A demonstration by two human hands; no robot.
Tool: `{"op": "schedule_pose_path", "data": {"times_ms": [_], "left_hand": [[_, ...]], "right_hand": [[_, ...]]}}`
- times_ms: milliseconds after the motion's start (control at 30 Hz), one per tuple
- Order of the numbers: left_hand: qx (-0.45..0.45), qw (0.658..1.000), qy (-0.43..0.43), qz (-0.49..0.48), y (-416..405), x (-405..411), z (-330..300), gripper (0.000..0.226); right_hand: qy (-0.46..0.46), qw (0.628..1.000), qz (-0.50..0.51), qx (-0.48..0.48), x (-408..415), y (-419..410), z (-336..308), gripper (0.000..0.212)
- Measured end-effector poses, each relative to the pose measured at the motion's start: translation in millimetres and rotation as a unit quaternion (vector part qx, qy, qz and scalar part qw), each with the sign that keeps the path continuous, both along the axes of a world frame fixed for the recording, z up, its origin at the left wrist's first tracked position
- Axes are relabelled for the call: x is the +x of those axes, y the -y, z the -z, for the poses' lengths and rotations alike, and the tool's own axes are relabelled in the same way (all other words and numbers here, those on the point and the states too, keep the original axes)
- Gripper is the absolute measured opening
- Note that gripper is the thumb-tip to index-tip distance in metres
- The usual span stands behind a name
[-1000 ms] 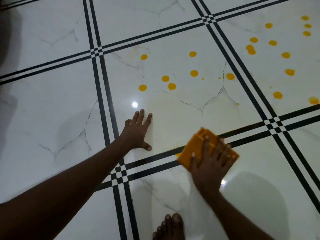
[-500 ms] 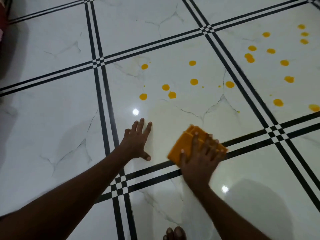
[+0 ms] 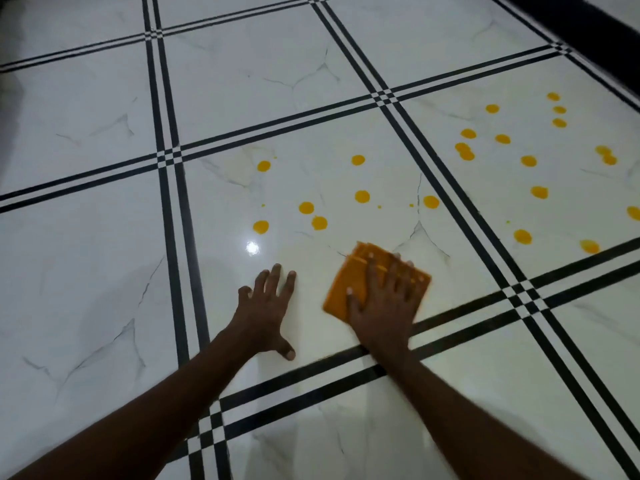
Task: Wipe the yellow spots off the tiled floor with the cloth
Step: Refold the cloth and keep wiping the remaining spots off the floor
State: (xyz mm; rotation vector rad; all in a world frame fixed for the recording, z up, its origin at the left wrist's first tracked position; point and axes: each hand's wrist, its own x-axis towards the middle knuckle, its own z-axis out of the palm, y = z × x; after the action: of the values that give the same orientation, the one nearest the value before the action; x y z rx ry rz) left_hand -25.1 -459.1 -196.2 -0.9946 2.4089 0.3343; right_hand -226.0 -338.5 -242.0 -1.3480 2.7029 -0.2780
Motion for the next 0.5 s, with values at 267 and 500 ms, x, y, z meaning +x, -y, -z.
{"op": "schedule_pose_path", "data": {"times_ms": [267,500], "left_hand": [[-0.015,0.99,-0.138,-0.021,20,18,14,0.13],[-0.065,0.974,-0.157,-0.151,74,18,2,0.141]], "right_hand": [[-0.005,0.977,0.21,-0.041,-84,13,4,0.076],[-0.001,0.991,-0.128,-0.027,13,83,6,0.08]]}}
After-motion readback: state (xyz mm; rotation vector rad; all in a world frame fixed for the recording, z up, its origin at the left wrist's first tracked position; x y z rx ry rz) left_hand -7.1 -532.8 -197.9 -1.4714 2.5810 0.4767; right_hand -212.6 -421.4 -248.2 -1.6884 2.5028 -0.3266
